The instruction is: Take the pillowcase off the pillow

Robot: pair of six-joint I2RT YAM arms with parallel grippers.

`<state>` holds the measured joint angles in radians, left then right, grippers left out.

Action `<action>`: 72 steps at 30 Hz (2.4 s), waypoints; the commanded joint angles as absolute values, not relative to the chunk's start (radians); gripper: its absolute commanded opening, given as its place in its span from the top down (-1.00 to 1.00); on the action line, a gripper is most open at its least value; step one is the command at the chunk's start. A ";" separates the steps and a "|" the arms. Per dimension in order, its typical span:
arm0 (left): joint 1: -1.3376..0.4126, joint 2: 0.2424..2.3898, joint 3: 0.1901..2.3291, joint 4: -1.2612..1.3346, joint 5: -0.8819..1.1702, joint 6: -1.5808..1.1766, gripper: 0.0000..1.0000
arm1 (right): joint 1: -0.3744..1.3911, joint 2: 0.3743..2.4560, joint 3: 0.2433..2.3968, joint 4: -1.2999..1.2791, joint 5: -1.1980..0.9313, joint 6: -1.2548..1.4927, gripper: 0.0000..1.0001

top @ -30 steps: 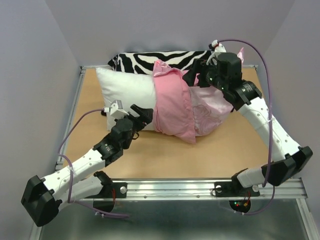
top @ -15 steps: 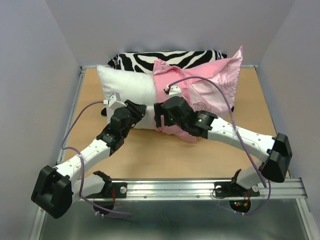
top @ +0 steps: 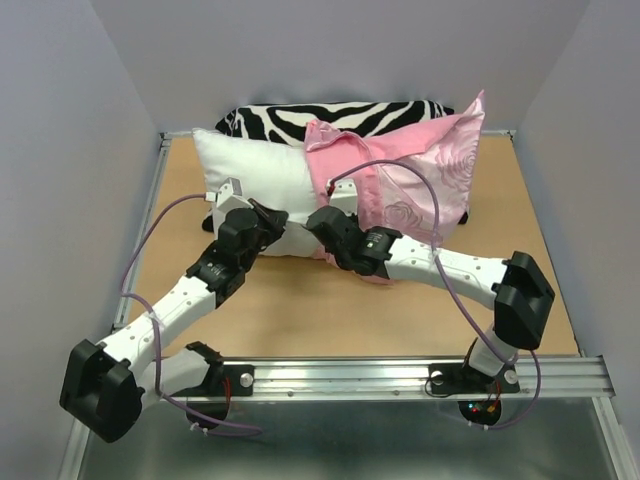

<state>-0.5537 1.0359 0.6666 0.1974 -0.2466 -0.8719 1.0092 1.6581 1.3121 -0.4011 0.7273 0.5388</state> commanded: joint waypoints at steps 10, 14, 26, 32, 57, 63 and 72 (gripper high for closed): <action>-0.402 0.890 0.793 0.065 -0.227 -0.793 1.00 | 0.898 1.297 1.238 -0.619 0.971 0.598 0.94; -0.350 0.862 0.830 0.017 -0.203 -0.775 1.00 | 0.813 1.214 1.209 -0.644 0.956 0.589 0.95; 0.041 0.942 0.965 -0.035 0.039 -0.741 1.00 | 0.770 1.097 1.332 -0.755 0.947 0.551 0.99; 0.083 1.029 1.040 -0.021 0.101 -0.727 1.00 | 0.770 1.127 1.292 -0.729 0.799 0.525 0.99; -0.839 0.868 0.853 -0.416 -0.578 -1.109 -0.76 | 0.793 1.396 1.301 -0.367 0.354 0.561 0.84; -0.962 0.937 0.766 -0.318 -0.598 -1.212 -0.93 | 0.793 1.388 1.309 -0.368 0.350 0.549 0.59; -0.904 1.075 0.744 -0.097 -0.572 -1.082 -0.85 | 0.792 1.355 1.298 -0.370 0.304 0.520 0.04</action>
